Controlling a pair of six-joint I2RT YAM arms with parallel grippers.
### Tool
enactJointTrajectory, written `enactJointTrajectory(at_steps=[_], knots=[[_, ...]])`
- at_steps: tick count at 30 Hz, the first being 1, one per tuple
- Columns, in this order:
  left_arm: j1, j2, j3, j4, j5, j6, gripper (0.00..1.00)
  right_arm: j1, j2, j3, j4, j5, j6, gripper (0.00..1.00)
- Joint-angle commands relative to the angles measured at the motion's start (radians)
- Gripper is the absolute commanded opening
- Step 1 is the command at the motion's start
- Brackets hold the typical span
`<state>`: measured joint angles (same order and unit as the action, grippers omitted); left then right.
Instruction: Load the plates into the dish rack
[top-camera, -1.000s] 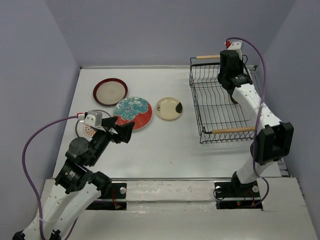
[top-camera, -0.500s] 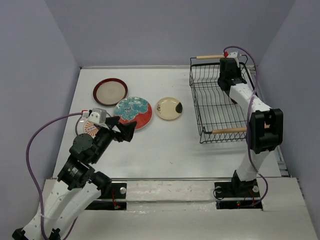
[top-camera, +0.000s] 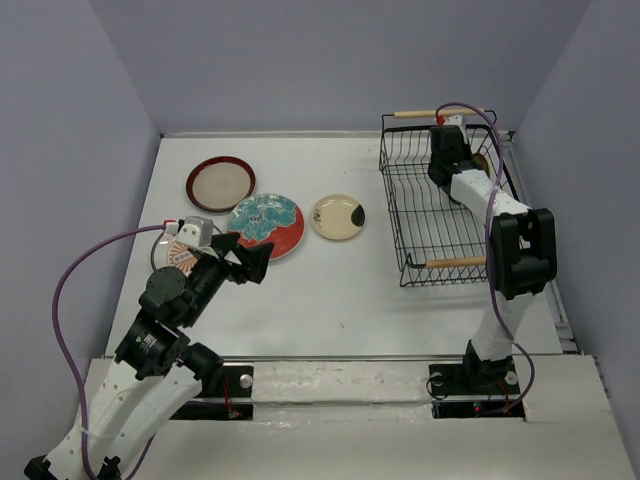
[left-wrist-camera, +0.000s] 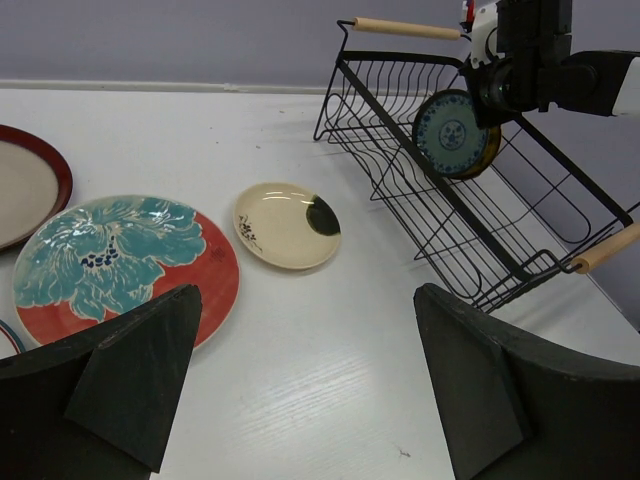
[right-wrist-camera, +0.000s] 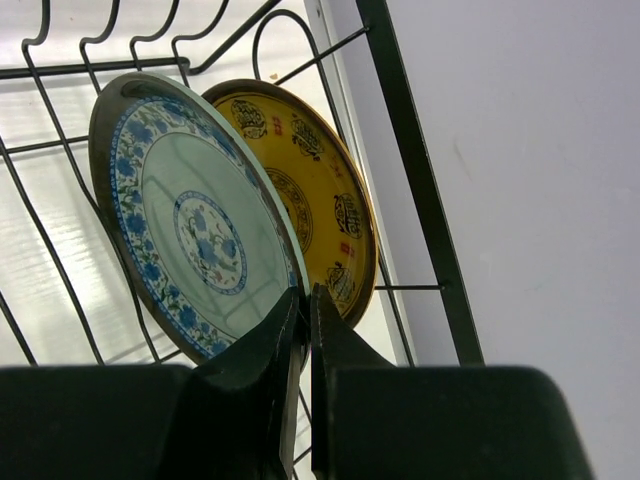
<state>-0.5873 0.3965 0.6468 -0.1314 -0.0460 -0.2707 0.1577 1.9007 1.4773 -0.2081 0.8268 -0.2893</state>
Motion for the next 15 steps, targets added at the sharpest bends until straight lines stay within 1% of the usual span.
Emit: enactJointTrajectory(at_steps=[1,6,15], knots=[[0.004,0.002,-0.009,0.049,0.009,0.013,0.99,-0.006,-0.041,0.040,0.064,0.098,-0.030,0.07],[0.003,0.007,-0.007,0.049,0.009,0.013,0.99,-0.006,-0.095,0.057,0.078,0.113,-0.046,0.07],[0.004,0.004,-0.009,0.049,0.009,0.011,0.99,-0.006,-0.091,0.028,0.130,0.138,-0.100,0.07]])
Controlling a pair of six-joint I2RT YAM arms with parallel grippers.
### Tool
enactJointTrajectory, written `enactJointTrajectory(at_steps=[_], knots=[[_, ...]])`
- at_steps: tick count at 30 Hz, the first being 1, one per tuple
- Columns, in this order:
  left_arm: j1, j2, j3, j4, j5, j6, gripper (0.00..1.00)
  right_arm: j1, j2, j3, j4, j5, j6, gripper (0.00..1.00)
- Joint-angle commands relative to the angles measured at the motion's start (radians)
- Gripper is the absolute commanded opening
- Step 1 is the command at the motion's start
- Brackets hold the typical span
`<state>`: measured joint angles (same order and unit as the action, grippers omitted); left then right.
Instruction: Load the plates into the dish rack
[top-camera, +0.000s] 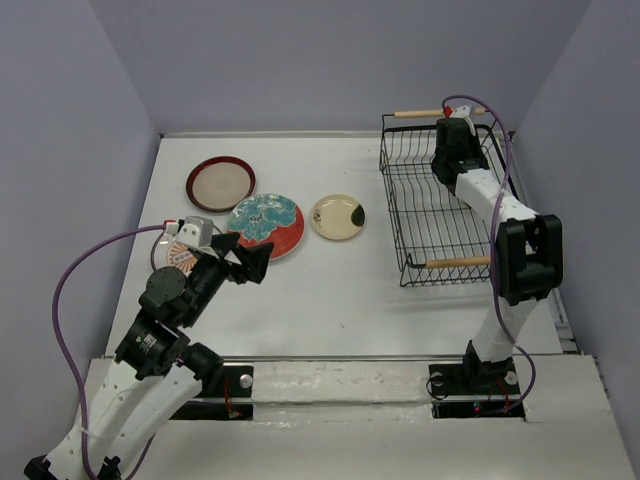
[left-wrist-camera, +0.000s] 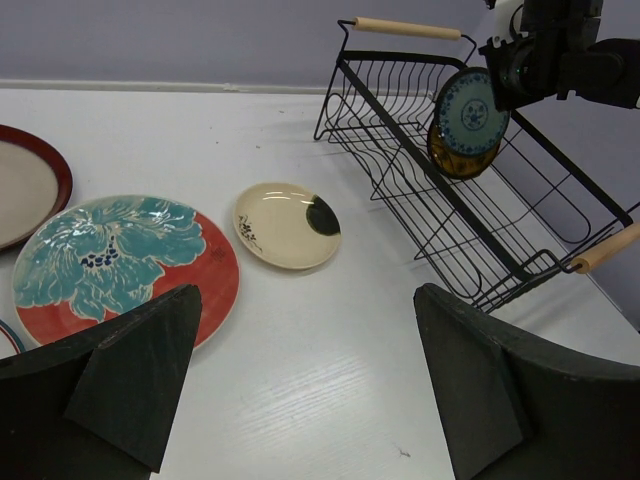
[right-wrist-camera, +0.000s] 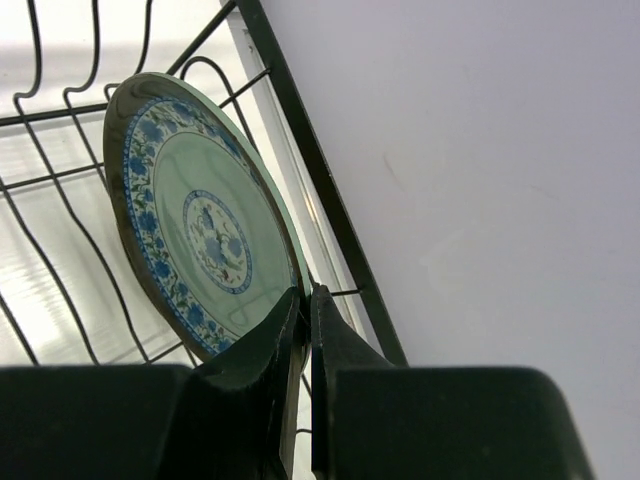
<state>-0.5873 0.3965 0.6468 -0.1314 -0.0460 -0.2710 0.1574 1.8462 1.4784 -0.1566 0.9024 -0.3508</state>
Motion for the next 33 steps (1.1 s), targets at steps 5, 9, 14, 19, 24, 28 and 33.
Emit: enactJointTrajectory(at_steps=[5,9,14,19,24,28,33], knots=[[0.004,0.007,-0.007,0.047,0.015,0.007,0.99,-0.005,-0.036,0.011,0.081,0.049,-0.039,0.07],[0.004,0.004,-0.009,0.047,0.014,0.009,0.99,-0.005,-0.009,-0.013,0.077,0.040,-0.022,0.07],[0.003,0.007,-0.007,0.047,0.015,0.007,0.99,-0.005,0.022,-0.012,0.032,0.018,0.038,0.07],[0.004,0.008,-0.006,0.049,0.017,0.006,0.99,-0.005,0.030,-0.001,0.006,0.007,0.061,0.09],[0.003,0.018,-0.007,0.047,0.017,0.001,0.99,-0.005,0.028,0.062,-0.099,-0.013,0.122,0.48],[0.004,0.025,-0.006,0.047,0.012,-0.007,0.99,0.007,-0.004,0.132,-0.198,-0.054,0.191,0.56],[0.004,0.038,-0.004,0.044,0.011,-0.011,0.99,0.123,-0.093,0.210,-0.284,-0.144,0.251,0.56]])
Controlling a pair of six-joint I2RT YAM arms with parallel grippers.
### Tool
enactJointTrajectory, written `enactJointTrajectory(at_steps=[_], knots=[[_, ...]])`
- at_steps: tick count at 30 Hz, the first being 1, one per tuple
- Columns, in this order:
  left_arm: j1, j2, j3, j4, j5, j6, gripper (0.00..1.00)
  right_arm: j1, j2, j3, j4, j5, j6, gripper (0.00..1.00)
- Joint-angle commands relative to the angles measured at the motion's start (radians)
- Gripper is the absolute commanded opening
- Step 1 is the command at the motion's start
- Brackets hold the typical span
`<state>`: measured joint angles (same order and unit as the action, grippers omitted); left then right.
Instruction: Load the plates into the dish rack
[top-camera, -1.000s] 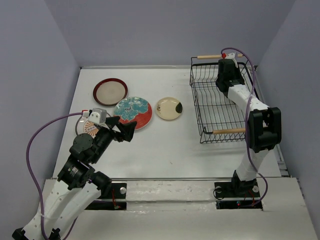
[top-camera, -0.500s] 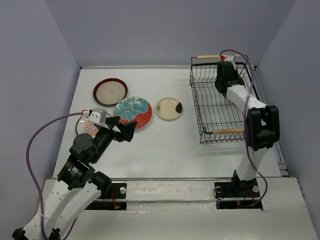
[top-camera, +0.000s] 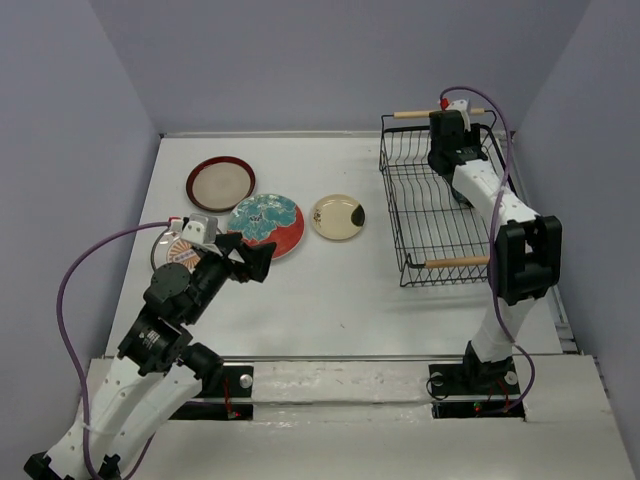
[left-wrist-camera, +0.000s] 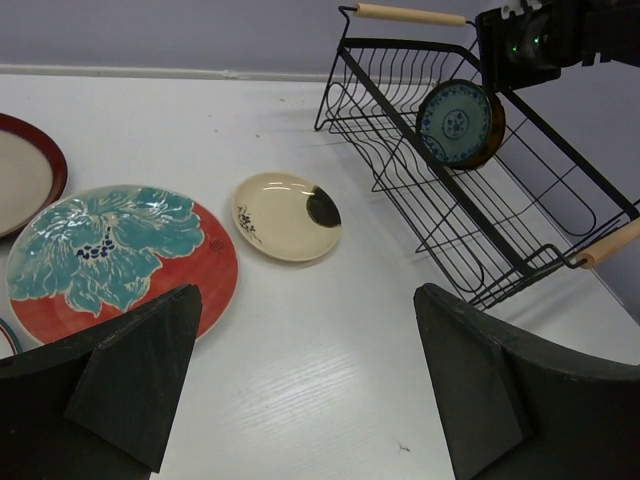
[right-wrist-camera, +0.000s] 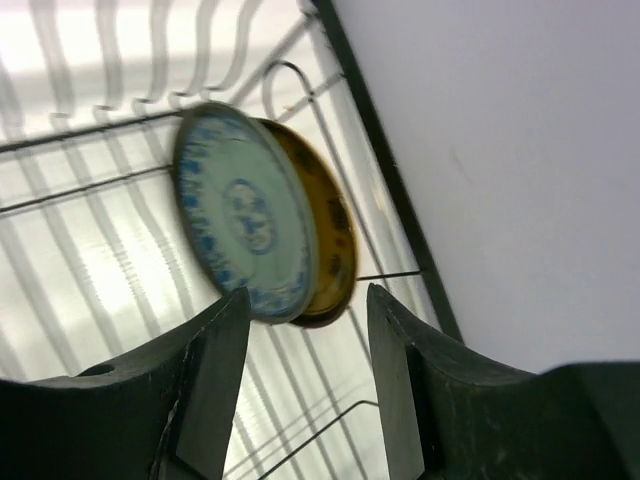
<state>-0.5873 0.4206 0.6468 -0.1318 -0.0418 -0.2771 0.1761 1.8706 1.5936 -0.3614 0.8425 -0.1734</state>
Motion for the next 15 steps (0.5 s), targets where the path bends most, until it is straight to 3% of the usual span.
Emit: enactJointTrajectory(at_steps=[1,9,15], knots=[[0.003,0.014,-0.003,0.044,0.003,-0.007,0.99,0.162,-0.129,0.107,-0.091,-0.109,0.087,0.56],[0.006,-0.005,-0.003,0.035,-0.029,-0.007,0.99,0.469,-0.122,0.270,-0.186,-0.446,0.365,0.46],[0.010,-0.032,0.004,0.024,-0.075,-0.008,0.99,0.614,0.021,0.301,-0.169,-0.416,0.661,0.36]])
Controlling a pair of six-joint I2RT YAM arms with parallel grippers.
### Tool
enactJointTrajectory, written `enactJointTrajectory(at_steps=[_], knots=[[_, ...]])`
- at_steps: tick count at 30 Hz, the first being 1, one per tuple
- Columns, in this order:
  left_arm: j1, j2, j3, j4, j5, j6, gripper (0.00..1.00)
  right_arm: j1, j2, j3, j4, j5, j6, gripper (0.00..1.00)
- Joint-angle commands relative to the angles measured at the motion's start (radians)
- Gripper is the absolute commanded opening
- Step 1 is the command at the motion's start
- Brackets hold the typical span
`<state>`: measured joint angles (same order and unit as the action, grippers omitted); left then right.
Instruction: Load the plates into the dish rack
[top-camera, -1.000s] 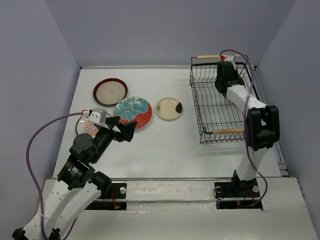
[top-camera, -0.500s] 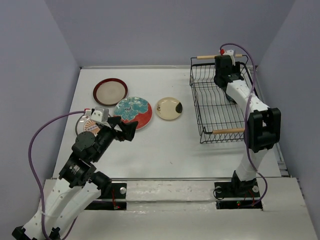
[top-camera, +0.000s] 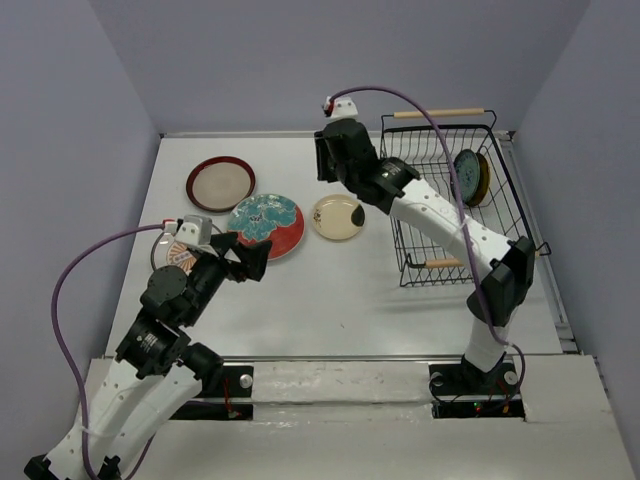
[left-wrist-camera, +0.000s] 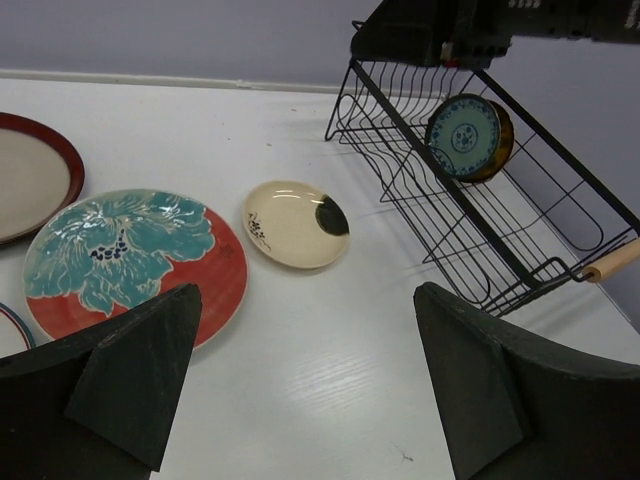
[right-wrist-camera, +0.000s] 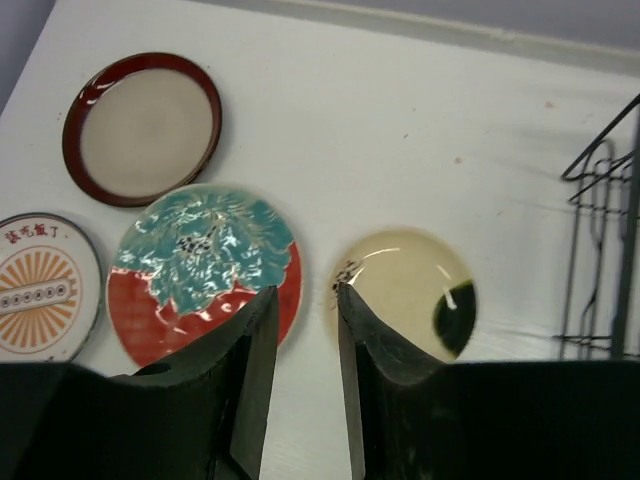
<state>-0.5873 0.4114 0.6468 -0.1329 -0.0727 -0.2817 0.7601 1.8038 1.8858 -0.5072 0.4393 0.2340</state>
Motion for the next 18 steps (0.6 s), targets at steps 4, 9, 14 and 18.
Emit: enactJointTrajectory(at_steps=[4,9,14,18], knots=[[0.017,-0.051,0.005,0.021,-0.075,-0.005,0.99,0.070,0.074,-0.157,0.080,0.148,0.563,0.33],[0.020,-0.069,0.005,0.022,-0.059,-0.007,0.99,0.103,0.025,-0.307,0.165,0.319,0.885,0.47],[0.020,-0.106,0.005,0.026,-0.064,-0.008,0.99,0.114,0.019,-0.379,0.066,0.420,1.189,0.51],[0.021,-0.126,0.005,0.032,-0.061,-0.010,0.99,0.114,0.064,-0.378,-0.203,0.447,1.512,0.46]])
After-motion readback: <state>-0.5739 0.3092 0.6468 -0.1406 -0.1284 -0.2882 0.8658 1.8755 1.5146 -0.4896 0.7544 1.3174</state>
